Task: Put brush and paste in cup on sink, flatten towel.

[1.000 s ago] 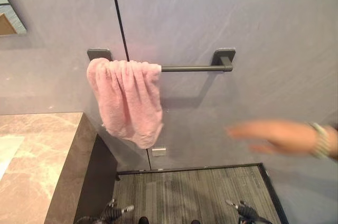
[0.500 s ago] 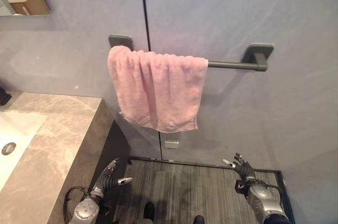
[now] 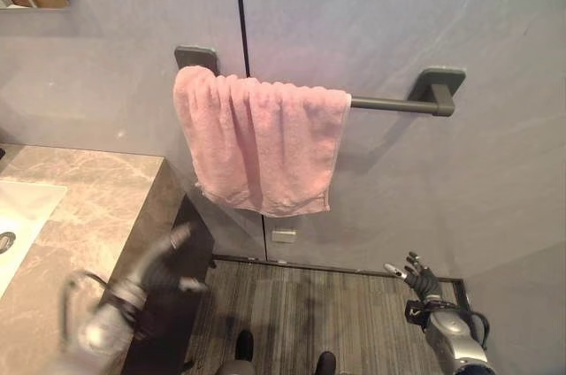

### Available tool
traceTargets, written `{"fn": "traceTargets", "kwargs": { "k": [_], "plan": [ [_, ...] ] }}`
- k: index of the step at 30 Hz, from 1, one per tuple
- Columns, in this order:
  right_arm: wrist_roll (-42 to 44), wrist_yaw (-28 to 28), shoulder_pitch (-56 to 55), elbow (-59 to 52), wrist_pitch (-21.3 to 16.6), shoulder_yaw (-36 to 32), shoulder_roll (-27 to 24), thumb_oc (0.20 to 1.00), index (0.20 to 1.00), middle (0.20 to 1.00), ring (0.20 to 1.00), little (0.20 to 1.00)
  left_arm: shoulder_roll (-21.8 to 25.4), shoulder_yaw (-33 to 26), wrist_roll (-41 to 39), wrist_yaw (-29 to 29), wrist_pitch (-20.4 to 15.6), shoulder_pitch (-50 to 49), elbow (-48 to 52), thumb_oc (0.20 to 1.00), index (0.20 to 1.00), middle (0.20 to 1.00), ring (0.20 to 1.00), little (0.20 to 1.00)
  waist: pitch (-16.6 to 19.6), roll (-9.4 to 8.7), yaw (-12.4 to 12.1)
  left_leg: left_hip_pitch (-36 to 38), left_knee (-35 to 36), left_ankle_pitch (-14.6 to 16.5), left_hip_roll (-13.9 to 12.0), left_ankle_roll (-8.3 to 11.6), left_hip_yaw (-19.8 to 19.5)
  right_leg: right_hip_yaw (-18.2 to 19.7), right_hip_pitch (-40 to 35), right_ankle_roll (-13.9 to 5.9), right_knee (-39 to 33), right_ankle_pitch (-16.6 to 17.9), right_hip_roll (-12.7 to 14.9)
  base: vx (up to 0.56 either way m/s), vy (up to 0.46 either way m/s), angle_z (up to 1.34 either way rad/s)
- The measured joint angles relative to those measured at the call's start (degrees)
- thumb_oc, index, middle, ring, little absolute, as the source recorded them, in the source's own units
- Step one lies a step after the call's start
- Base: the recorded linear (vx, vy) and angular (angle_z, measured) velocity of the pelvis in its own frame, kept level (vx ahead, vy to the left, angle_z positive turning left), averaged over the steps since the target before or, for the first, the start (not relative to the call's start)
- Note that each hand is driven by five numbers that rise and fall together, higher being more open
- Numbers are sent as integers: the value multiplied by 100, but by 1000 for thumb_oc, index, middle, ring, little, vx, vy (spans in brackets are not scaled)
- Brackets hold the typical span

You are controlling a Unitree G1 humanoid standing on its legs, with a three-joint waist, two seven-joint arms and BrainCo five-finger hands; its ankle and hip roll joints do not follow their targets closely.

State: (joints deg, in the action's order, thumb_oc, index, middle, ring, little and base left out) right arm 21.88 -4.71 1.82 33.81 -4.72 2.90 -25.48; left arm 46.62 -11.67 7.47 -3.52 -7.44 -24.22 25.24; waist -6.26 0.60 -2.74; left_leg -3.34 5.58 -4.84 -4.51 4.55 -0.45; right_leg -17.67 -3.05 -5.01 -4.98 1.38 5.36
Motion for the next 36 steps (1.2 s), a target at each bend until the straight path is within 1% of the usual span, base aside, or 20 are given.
{"fn": "traceTargets", "kwargs": {
  "k": [2,3,5,7,10,11,13,14,18,20,22,23,24,25,27,28,30,33,34,36],
  "plan": [
    [-116,32,119,-370,88,179,-298,1000,1000,1000,1000,1000,213,-95,-620,-212,-20,-84,195,1000,1000,1000,1000,1000,-14,60,-42,4,-3,5,9,-11,18,9,4,-5,0,3,11,-4,1,-2],
    [-385,74,348,-727,104,333,-584,1000,1000,1000,1000,1000,559,-108,-995,-403,-38,-208,266,1000,1000,1000,1000,1000,-31,100,-55,8,-23,-6,5,-10,27,13,9,-3,1,6,4,-12,4,-5],
    [-817,98,696,-1283,90,430,-952,1000,1000,1000,1000,1000,945,-182,-1198,-472,-44,-416,272,1000,1000,1000,1000,1000,-36,138,-110,14,-24,-29,-5,-17,33,15,15,5,1,35,-8,-1,4,-2],
    [-816,90,944,-1372,92,340,-988,1000,1000,1000,1000,1000,1493,-615,-1537,-582,-165,-809,302,1000,1000,1000,1000,1000,-34,101,-164,27,-26,-28,-25,-14,45,14,24,6,2,26,-30,0,0,0],
    [-814,139,960,-1370,98,408,-1139,1000,1000,1000,1000,1000,1631,-1026,-1924,-630,-232,-1048,270,1000,1000,1000,1000,1000,-51,155,-285,10,-27,-31,-2,-13,36,4,31,5,2,24,-7,-11,1,3],
    [-808,233,979,-1434,103,626,-1296,1000,1000,1000,1000,1000,1777,-1215,-2237,-675,-270,-1150,281,1000,1000,1000,1000,1000,-49,169,-300,-3,-27,-31,9,-13,-4,-20,30,-8,2,14,-1,-1,-6,6],
    [-790,322,979,-1551,105,789,-1412,1000,1000,1000,1000,1000,1865,-1302,-2552,-680,-355,-1179,163,1000,1000,1000,1000,1000,-54,194,-352,-44,-27,-32,13,-12,-31,-35,26,-10,2,10,-4,4,4,8],
    [-674,476,979,-1743,104,947,-1601,1000,1000,1000,1000,1000,2096,-1512,-2766,-686,-421,-1231,-117,1000,1000,1000,1000,1000,-68,212,-398,-71,-28,-36,5,-3,-60,-73,35,-9,1,6,-13,0,8,9],
    [-537,627,975,-2010,96,962,-1641,1000,1000,1000,1000,1000,2319,-1734,-2960,-672,-479,-1144,-804,1000,1000,1000,1000,1000,-97,283,-490,-148,-28,-28,16,36,-130,-178,48,-12,1,-2,-11,16,21,15],
    [-457,657,969,-2200,90,963,-1645,1000,1000,1000,1000,1000,2317,-1542,-3004,-673,-494,-809,-970,1000,1000,1000,1000,1000,-100,296,-524,-215,-29,-58,28,65,-215,-255,102,-8,1,2,-10,23,40,21],
    [-421,709,975,-2299,82,980,-1638,1000,1000,1000,1000,1000,2370,-1033,-3067,-662,-501,-144,-1249,1000,1000,1000,1000,1000,-103,295,-595,-282,-31,-97,39,44,-279,-328,119,-8,1,0,-8,3,57,17],
    [-396,728,975,-2354,82,1006,-1631,1000,1000,1000,1000,1000,2416,-856,-3137,-660,-513,27,-1347,1000,1000,1000,1000,1000,-108,276,-578,-294,-31,-98,42,43,-289,-335,140,-9,2,0,-9,6,77,11],
    [-224,750,1080,-2532,83,1166,-1629,1000,1000,1000,1000,1000,2660,-218,-3160,-635,-491,579,-1687,1000,1000,1000,1000,1000,-108,273,-610,-415,-61,-110,50,39,-314,-349,240,-8,2,2,-2,6,96,5],
    [-193,752,1125,-2619,83,1216,-1629,1000,1000,1000,1000,1000,2752,-113,-3160,-630,-486,625,-1710,1000,1000,1000,1000,1000,-108,263,-604,-483,-60,-125,51,40,-310,-345,310,-6,3,15,1,1,107,-3],
    [-63,749,1291,-2686,86,1372,-1598,1000,1000,1000,1000,1000,2859,355,-3102,-622,-492,1092,-1951,1000,1000,1000,1000,1000,-148,220,-565,-575,-66,-170,74,14,-231,-297,450,-20,20,56,38,-22,160,-16],
    [-15,737,1446,-2728,113,1538,-1592,1000,1000,1000,1000,1000,2860,765,-3088,-585,-486,1562,-2220,1000,1000,1000,1000,1000,-157,182,-514,-632,-67,-173,89,8,-130,-188,596,-33,65,73,73,-23,156,-32],
    [-14,741,1864,-2878,121,1837,-1528,1000,1000,1000,1000,1000,2884,1329,-2992,-523,-449,2193,-2698,1000,1000,1000,1000,1000,-200,159,-472,-729,-55,-184,87,-8,113,41,823,-54,102,142,115,-23,138,-53],
    [-6,738,2142,-2959,121,1953,-1415,1000,1000,1000,1000,1000,3313,1642,-2542,-464,-408,2611,-2574,1000,1000,1000,1000,1000,-315,1,-296,-778,-46,-196,123,-24,324,279,951,-95,4,287,159,-27,113,-39],
    [19,729,2168,-2954,130,2001,-1409,1000,1000,1000,1000,1000,3262,1683,-2448,-435,-430,2759,-2501,1000,1000,1000,1000,1000,-316,-34,-176,-779,-47,-186,143,-32,398,314,986,-99,10,304,179,-37,160,-33],
    [126,728,2433,-2935,151,2217,-1387,1000,1000,1000,1000,1000,3293,2157,-2416,-370,-446,3386,-2645,1000,1000,1000,1000,1000,-341,-60,-194,-867,-45,-176,122,-45,538,472,1153,-83,5,351,167,-9,92,-31]
  ]
}}
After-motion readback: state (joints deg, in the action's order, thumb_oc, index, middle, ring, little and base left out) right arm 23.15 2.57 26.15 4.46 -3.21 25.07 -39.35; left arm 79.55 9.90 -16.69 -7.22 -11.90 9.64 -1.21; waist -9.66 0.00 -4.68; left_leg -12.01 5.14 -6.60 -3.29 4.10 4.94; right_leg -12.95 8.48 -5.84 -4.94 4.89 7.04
